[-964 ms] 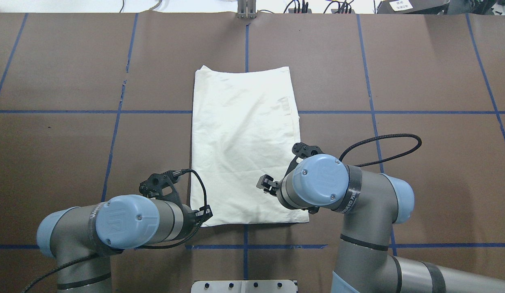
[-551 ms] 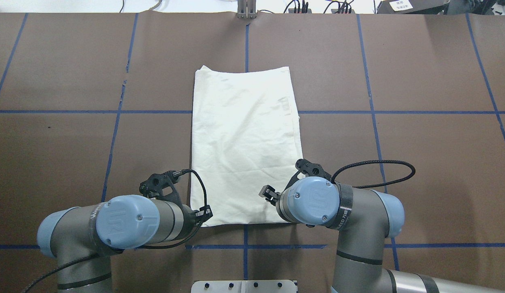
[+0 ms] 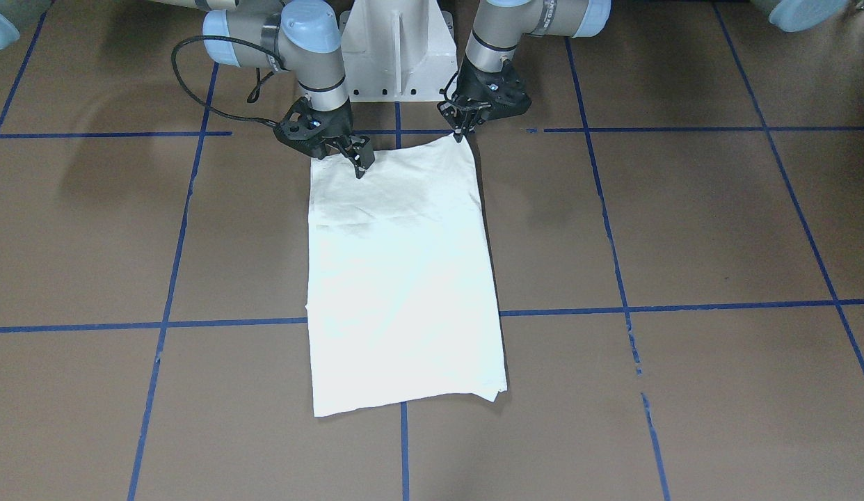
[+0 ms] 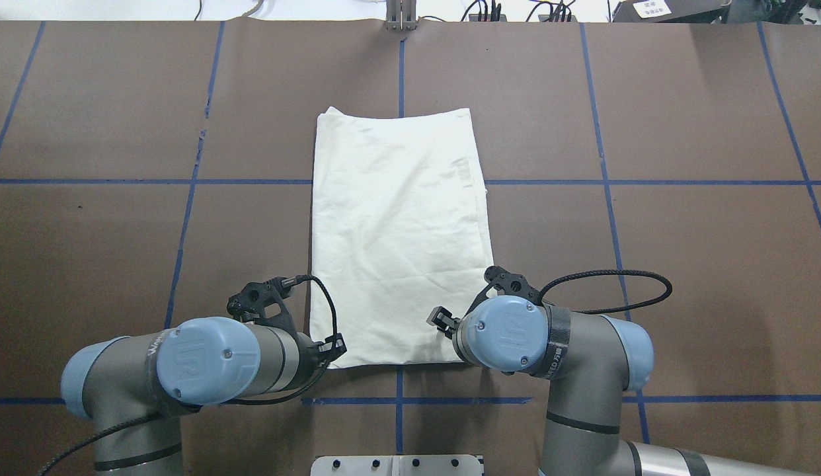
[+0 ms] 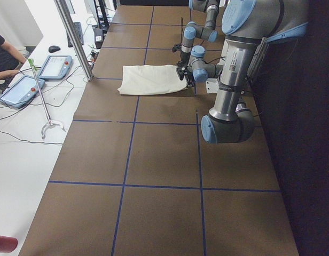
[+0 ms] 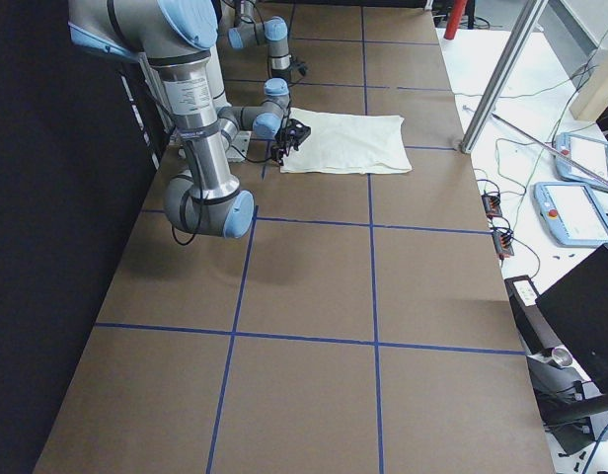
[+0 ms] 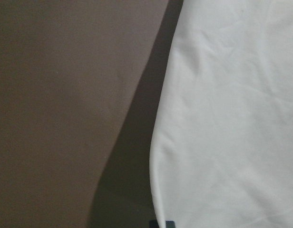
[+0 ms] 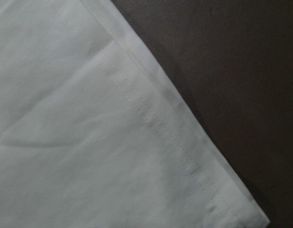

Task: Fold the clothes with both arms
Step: 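Move the right gripper to the shirt's other near corner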

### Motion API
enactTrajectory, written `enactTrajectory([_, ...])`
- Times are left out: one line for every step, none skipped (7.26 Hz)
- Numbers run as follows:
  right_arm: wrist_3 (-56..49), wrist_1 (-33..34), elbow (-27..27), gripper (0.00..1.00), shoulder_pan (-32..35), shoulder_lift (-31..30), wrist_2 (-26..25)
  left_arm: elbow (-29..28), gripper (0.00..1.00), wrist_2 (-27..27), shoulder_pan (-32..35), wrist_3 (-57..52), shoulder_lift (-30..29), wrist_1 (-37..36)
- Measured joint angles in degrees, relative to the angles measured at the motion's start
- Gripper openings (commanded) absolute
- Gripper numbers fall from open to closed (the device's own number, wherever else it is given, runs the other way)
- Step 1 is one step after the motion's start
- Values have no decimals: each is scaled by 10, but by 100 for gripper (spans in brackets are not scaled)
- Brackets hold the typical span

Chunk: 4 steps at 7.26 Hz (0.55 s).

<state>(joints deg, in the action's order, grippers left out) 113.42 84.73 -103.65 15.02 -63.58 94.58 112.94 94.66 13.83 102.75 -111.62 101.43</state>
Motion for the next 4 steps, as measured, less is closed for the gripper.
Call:
enactTrajectory([2,0,1,71,0,0,0,0,0,0,0,-1,0,0])
enactTrajectory([3,0,1,47,-1,0,0,0,0,0,0,-4,-1,0])
enactTrajectory([3,0,2,29,-1,1,1,0,0,-1,0,-6,-1,0])
enactTrajectory([3,0,1,17,-1,1,1,0,0,-1,0,-7,-1,0])
